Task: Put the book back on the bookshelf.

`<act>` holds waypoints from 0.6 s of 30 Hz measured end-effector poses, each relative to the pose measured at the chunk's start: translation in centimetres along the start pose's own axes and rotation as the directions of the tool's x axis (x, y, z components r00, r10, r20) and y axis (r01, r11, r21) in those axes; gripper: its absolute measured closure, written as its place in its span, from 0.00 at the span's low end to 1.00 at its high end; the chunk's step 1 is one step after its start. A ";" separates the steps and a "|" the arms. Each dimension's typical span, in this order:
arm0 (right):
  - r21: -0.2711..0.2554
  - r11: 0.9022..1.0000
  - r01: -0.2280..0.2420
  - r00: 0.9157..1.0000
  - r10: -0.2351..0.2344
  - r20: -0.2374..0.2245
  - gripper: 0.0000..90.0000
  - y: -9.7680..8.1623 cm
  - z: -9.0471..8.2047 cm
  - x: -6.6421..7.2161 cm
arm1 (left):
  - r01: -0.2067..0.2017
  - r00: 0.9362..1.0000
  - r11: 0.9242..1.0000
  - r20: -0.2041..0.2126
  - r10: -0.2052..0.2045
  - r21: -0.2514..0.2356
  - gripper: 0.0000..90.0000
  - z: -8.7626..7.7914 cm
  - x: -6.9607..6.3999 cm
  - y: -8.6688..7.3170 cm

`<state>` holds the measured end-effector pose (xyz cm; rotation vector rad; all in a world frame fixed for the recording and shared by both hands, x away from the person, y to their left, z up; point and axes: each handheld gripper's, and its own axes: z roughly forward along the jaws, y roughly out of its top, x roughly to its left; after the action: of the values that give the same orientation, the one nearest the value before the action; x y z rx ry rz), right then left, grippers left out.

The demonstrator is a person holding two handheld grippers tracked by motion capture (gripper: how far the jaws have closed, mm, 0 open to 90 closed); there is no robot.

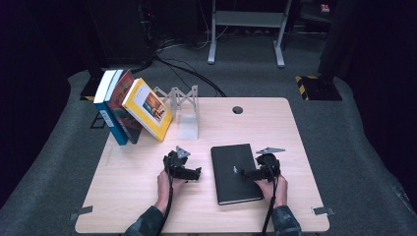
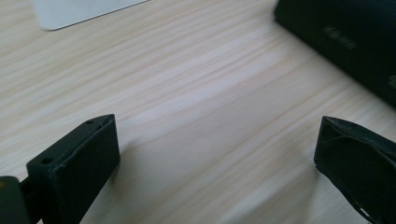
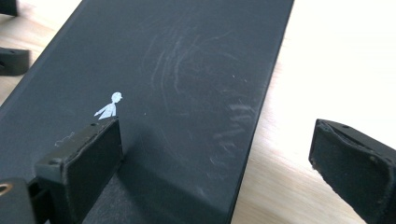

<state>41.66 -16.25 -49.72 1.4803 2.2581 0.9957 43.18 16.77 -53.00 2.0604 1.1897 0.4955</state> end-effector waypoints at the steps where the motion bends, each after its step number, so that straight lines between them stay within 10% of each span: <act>1: -0.002 1.000 -0.013 1.000 0.013 0.003 0.02 0.0 -0.1 -0.1 | 0.018 1.000 1.000 -0.014 -0.018 -0.004 0.00 -0.4 0.9 -0.4; 18: 0.070 0.997 0.013 1.000 -0.015 0.026 0.01 1.1 -1.0 -0.7 | 0.046 0.996 0.999 -0.078 -0.046 0.005 0.00 -3.4 5.6 -3.3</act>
<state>42.20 -17.01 -48.39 1.4938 2.3034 0.8968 41.91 23.98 -53.11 2.0305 1.2830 0.5550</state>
